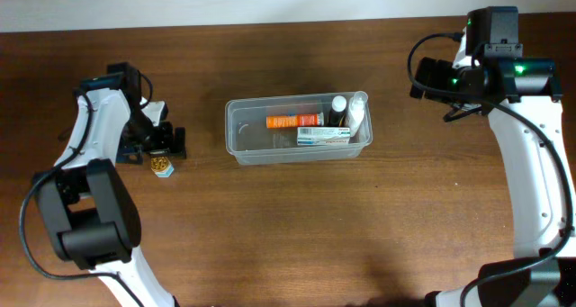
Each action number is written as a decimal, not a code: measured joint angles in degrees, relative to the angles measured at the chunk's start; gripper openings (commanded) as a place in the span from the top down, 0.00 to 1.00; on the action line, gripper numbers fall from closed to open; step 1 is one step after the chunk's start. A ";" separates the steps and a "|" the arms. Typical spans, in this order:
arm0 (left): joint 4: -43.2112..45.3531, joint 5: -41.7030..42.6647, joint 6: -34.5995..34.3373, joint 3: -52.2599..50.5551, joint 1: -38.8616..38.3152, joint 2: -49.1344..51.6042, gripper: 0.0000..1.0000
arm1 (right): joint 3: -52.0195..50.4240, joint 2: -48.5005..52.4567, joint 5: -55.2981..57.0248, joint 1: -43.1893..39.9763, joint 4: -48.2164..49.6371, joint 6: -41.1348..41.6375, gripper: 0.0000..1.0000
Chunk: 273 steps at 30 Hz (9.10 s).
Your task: Pack container
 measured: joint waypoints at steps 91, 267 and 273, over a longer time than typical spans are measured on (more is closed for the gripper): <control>-10.86 -2.73 0.00 26.51 -11.61 5.16 0.67 | 0.00 0.00 0.00 0.00 0.02 0.02 0.02; 32.02 0.74 -6.86 -40.87 -18.56 -79.54 0.01 | 0.00 0.00 -0.04 0.00 0.00 0.07 0.02; 52.87 0.74 -5.92 -58.51 -17.92 -90.97 0.01 | 0.00 0.00 -0.13 0.00 0.02 0.02 0.02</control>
